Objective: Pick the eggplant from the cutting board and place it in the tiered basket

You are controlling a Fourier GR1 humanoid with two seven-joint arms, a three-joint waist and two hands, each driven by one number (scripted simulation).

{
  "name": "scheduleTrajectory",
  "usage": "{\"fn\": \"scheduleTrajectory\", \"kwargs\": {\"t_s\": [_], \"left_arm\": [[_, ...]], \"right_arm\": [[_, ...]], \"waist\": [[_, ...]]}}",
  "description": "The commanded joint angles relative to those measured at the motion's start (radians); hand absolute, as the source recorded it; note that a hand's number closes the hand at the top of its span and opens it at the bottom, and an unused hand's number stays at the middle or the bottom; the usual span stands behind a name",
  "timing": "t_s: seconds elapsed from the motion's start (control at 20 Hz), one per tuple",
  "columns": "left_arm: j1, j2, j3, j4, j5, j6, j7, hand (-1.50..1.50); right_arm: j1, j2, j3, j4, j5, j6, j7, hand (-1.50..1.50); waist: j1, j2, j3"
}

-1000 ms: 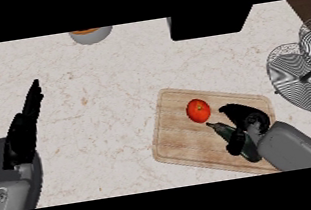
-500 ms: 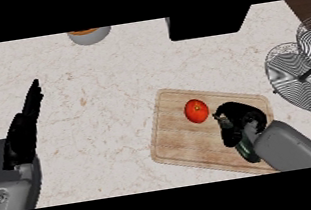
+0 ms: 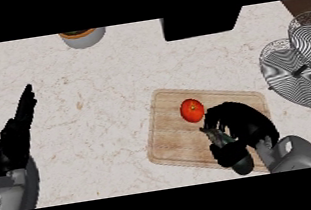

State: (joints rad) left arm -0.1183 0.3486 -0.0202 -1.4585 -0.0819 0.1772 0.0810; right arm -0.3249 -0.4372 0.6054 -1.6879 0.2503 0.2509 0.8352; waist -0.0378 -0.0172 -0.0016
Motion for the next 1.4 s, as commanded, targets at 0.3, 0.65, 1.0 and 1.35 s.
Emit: {"fn": "scheduleTrajectory", "kwargs": {"t_s": [0.3,0.65,1.0,1.35], "left_arm": [[0.063,0.035,0.052,-0.029,0.031,-0.020,-0.030,0.00],[-0.018,0.026,0.036,0.002,0.015,-0.039,-0.001,0.00],[0.022,-0.016,0.003,-0.057,-0.032,-0.021,0.009,0.00],[-0.019,-0.012,0.051,0.017,-0.008,-0.071,-0.048,0.00]], "right_arm": [[0.208,-0.124,-0.097,-0.568,0.239,-0.312,-0.210,1.50],[0.338,-0.241,-0.396,-0.840,0.171,-0.317,-0.195,1.50],[0.273,-0.348,-0.702,-0.736,-0.031,-0.135,-0.249,1.50],[0.166,-0.338,-0.755,-0.480,-0.049,-0.048,-0.401,1.50]], "waist": [[-0.024,-0.006,0.004],[0.000,0.012,0.002],[0.030,0.014,0.002],[0.042,0.019,0.002]]}}
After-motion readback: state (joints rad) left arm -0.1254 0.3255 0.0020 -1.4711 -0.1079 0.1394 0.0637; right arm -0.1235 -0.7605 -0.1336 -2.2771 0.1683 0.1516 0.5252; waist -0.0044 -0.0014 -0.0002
